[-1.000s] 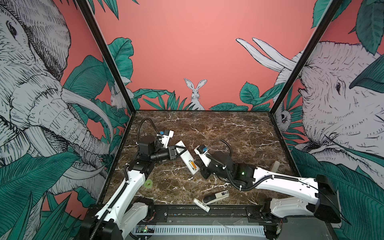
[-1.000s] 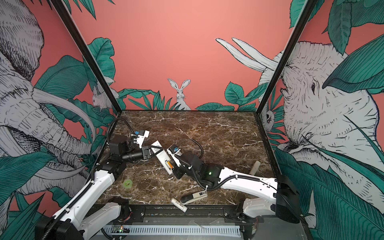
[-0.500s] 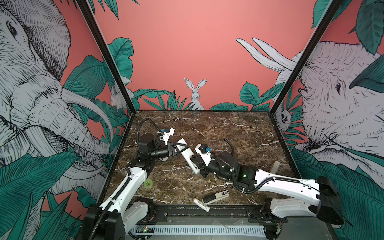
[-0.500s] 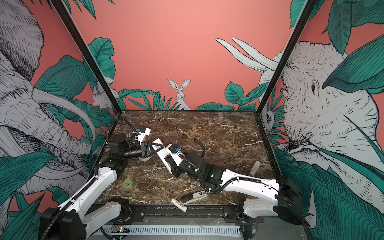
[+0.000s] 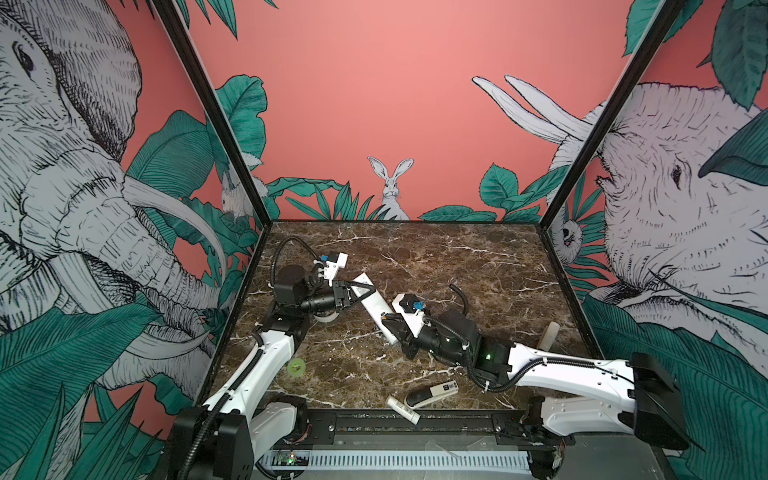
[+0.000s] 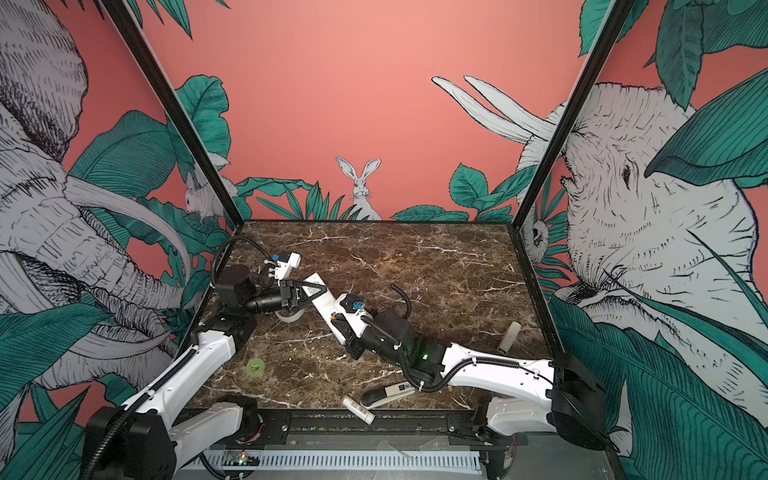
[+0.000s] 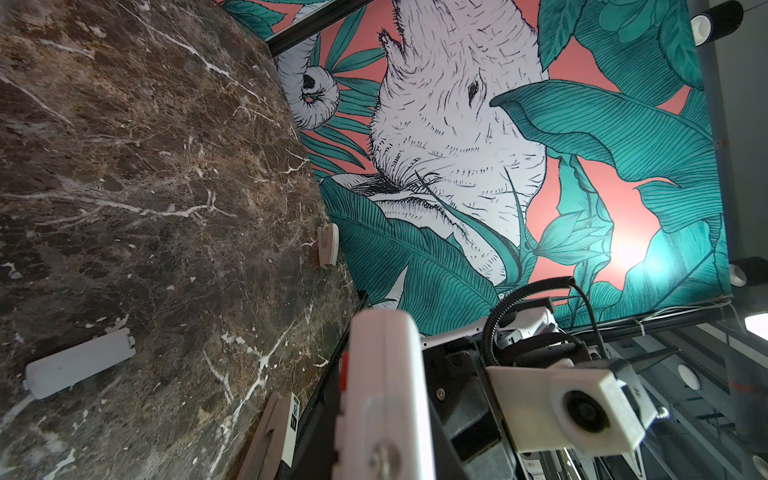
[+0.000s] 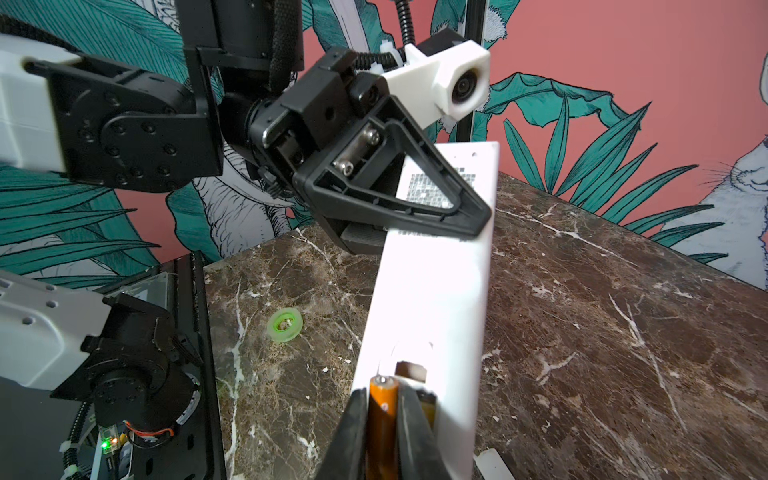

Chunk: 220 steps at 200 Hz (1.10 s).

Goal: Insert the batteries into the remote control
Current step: 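Carry the battery to the remote's compartment held by the left gripper, then lower the battery into the compartment beside the first one with the right gripper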

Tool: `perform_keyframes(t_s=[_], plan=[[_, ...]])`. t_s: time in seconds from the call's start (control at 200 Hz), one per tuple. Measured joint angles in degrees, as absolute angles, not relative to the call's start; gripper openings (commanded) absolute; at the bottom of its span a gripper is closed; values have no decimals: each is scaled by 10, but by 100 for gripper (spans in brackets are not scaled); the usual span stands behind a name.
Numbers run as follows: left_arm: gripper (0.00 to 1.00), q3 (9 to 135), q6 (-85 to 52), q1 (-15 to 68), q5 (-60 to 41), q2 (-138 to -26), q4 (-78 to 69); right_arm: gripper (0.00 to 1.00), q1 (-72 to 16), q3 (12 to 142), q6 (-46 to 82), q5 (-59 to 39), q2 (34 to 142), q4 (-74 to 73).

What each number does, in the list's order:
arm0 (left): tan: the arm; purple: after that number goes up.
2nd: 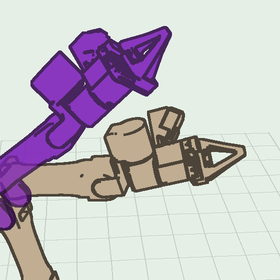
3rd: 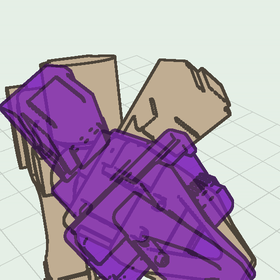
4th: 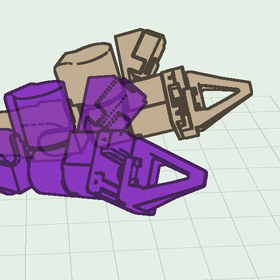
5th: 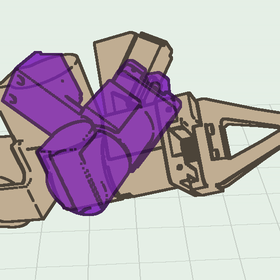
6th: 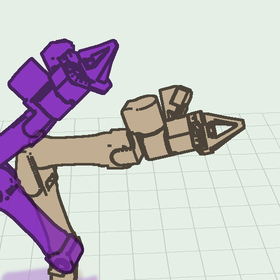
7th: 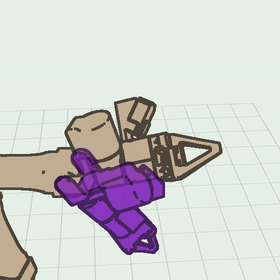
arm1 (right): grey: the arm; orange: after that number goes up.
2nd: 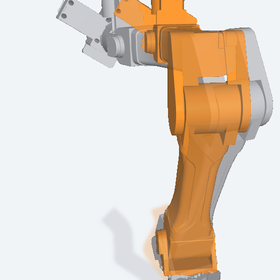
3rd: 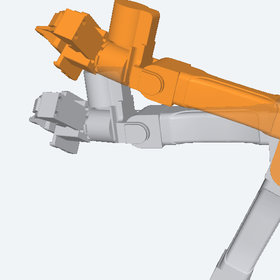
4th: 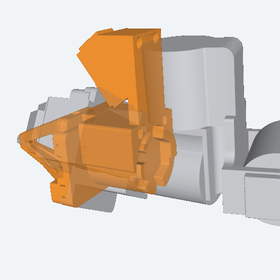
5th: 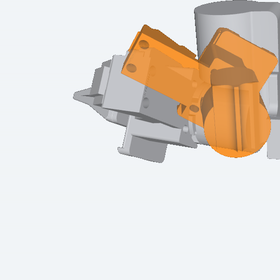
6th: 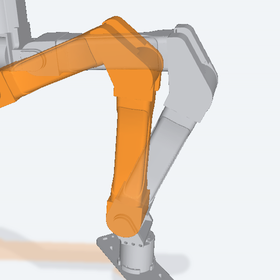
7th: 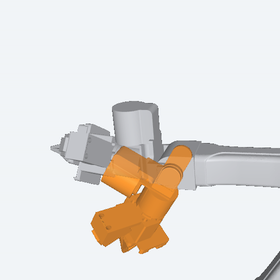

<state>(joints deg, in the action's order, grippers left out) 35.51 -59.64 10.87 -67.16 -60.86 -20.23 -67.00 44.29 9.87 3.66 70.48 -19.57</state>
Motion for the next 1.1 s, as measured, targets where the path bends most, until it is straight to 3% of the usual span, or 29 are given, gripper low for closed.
perform_keyframes(t_s=[0.205, 0.345, 0.545, 1.1], plan=[[0, 356, -599, 108, -677, -620, -207, 37, -670, 431, 100, 45, 687, -194], [0, 363, -570, 108, -680, -621, -178, 42, -670, 431, 101, 55, 679, -190], [0, 373, -520, 108, -679, -621, -129, 42, -669, 454, 105, 69, 673, -147], [0, 385, -434, 108, -663, -619, -26, 29, -666, 608, 137, 47, 765, 70]])
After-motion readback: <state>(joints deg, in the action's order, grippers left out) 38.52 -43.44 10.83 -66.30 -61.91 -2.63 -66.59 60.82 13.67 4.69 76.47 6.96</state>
